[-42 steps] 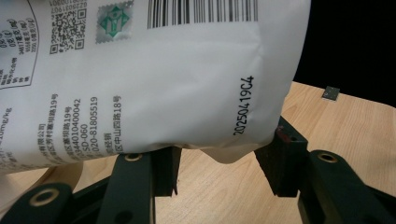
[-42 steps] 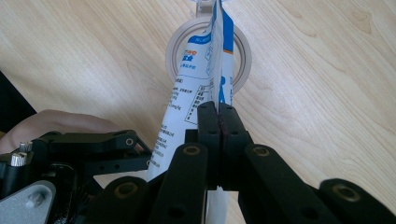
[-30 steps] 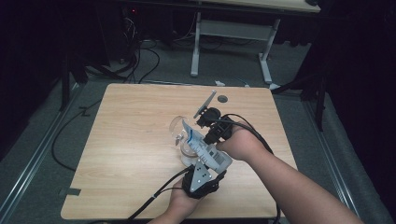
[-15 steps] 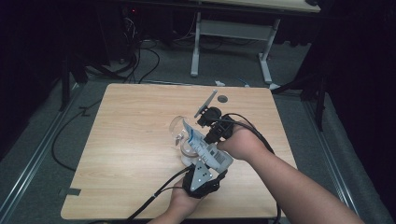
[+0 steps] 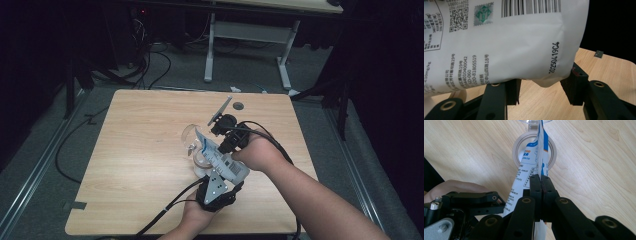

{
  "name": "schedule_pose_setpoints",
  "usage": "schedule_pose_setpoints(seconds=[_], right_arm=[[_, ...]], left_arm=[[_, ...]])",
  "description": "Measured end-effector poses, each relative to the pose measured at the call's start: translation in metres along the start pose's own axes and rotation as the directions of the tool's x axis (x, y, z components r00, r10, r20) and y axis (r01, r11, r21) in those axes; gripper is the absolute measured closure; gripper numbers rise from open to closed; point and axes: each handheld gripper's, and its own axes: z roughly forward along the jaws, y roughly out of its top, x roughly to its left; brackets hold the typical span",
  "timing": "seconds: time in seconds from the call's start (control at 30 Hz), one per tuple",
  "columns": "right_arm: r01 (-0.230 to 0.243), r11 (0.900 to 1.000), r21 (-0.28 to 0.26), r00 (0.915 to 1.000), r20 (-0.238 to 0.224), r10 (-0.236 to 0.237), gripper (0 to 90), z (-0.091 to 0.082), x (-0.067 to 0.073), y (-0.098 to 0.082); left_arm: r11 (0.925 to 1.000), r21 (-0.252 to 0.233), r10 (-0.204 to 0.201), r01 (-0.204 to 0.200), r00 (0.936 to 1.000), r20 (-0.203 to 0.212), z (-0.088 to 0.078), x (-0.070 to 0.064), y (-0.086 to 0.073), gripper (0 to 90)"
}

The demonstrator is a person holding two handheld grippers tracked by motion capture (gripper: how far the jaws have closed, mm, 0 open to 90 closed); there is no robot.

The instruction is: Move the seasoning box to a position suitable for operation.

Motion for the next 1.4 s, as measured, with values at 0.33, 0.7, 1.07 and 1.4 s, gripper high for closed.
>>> schedule_pose_setpoints(seconds=[0.33, 0.7, 1.07, 1.4], right_arm=[[0.006, 1.0, 0.003, 1.0, 0.004, -0.006, 89.7, 0.0005, 0.0001, 0.001], [0.009, 1.0, 0.001, 1.0, 0.003, -0.009, 89.7, 0.0004, 0.0, 0.0026], [0.011, 1.0, 0.004, 0.9999, 0.008, -0.011, 89.7, -0.0007, 0.0007, 0.0037], [0.009, 1.0, 0.002, 0.9999, 0.005, -0.009, 89.7, -0.0003, 0.0012, 0.0041]], left_arm=[[1.0, -0.001, 0.0, 0.0, 1.0, -0.002, -0.0002, 0.0006, 0.0, 54.6], [1.0, -0.004, -0.004, 0.004, 1.0, -0.002, 0.0, 0.0011, 0.001, 54.7], [1.0, -0.009, -0.003, 0.003, 1.0, -0.004, -0.0005, 0.0016, 0.0018, 54.7], [0.9999, -0.011, -0.002, 0.002, 1.0, -0.005, -0.0003, 0.0016, 0.002, 54.8]])
